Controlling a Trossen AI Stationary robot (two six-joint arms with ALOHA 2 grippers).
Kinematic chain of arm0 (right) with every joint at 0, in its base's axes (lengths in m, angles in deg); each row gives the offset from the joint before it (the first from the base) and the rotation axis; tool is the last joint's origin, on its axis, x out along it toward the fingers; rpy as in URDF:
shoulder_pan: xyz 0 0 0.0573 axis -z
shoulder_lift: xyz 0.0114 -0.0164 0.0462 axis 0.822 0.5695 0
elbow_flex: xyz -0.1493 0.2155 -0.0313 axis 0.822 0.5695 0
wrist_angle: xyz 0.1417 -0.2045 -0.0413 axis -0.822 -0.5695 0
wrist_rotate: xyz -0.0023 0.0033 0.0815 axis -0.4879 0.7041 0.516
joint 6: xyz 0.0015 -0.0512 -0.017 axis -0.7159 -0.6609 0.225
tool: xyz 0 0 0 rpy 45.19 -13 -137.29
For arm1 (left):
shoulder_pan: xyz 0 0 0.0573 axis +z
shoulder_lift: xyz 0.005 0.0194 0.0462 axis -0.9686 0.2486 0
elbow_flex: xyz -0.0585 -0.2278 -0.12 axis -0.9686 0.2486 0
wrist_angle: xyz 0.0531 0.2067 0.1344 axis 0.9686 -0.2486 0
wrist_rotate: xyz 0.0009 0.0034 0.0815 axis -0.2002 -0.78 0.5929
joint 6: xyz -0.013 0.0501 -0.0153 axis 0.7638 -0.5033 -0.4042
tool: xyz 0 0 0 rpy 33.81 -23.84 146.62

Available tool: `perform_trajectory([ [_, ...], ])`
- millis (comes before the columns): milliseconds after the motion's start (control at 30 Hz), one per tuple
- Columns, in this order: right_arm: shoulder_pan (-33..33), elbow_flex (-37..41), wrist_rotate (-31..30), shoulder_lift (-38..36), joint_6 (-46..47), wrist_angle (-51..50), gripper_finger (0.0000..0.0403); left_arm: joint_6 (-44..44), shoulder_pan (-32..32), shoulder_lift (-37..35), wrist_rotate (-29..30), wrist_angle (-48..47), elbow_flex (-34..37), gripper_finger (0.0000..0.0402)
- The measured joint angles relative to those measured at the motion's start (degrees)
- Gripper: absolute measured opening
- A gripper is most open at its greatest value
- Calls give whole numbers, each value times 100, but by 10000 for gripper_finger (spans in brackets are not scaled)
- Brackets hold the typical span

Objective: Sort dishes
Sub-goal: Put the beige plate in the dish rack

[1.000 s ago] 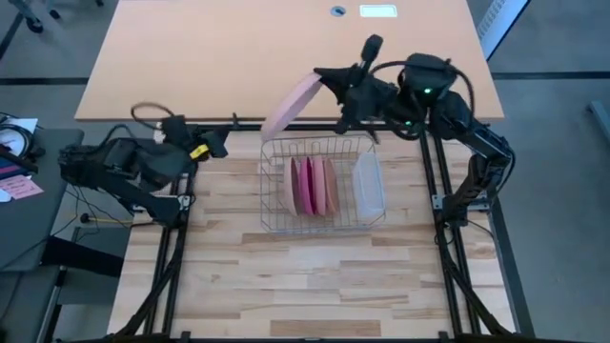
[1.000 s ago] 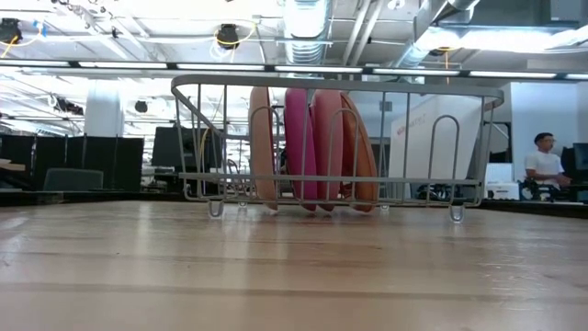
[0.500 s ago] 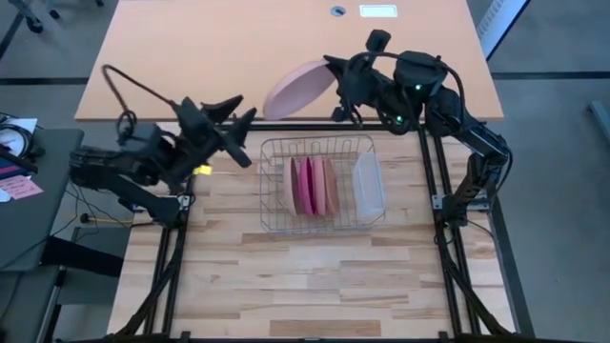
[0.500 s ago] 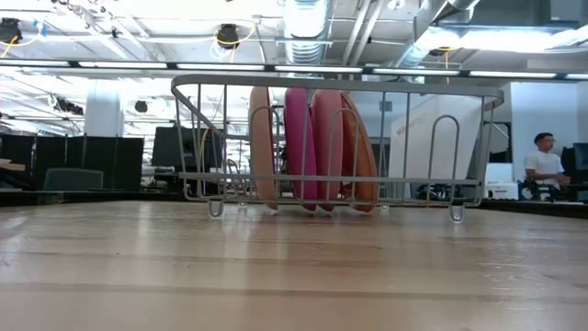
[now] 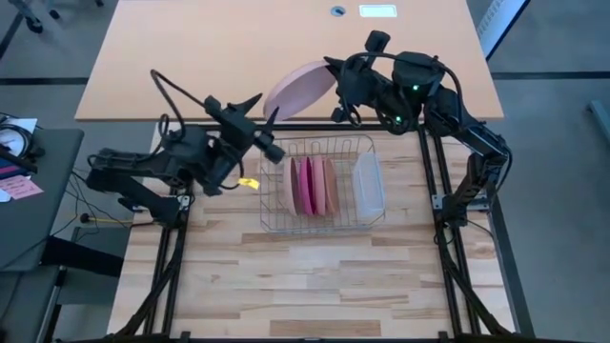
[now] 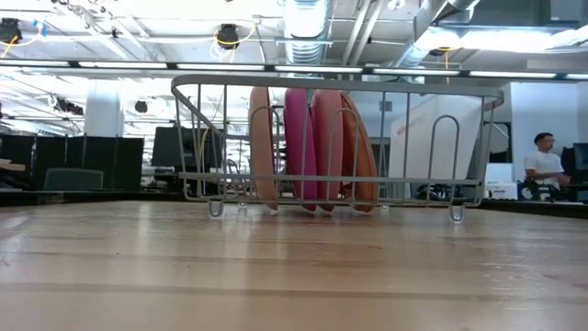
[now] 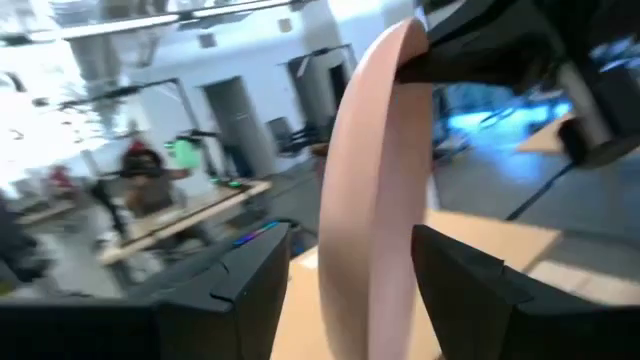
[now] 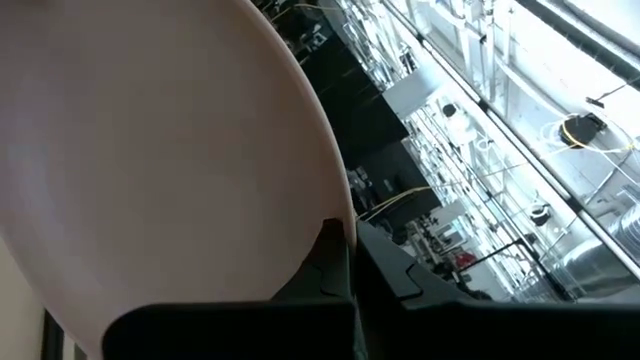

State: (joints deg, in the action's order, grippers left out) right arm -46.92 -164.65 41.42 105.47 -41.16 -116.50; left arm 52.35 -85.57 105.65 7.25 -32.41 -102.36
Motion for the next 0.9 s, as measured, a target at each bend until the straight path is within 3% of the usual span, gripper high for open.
perform_trajectory([
  [167, 0, 0, 1, 0, 18, -10, 1, -278, 103, 230, 156, 23, -322, 141],
  [367, 0, 0, 5, 0, 196, -179, 1, -157, 123, 349, 335, -7, -562, 21],
  [600, -25, 0, 50, 9, 764, -213, 17, -223, 121, 361, 764, -38, -625, 11],
  [767, -117, -8, 19, -36, 1561, -382, 79, -58, 119, 352, 891, -30, -627, 5],
  [900, -168, -26, 16, -201, 2858, -965, 135, -13, 175, 350, 1077, -31, -627, 3],
])
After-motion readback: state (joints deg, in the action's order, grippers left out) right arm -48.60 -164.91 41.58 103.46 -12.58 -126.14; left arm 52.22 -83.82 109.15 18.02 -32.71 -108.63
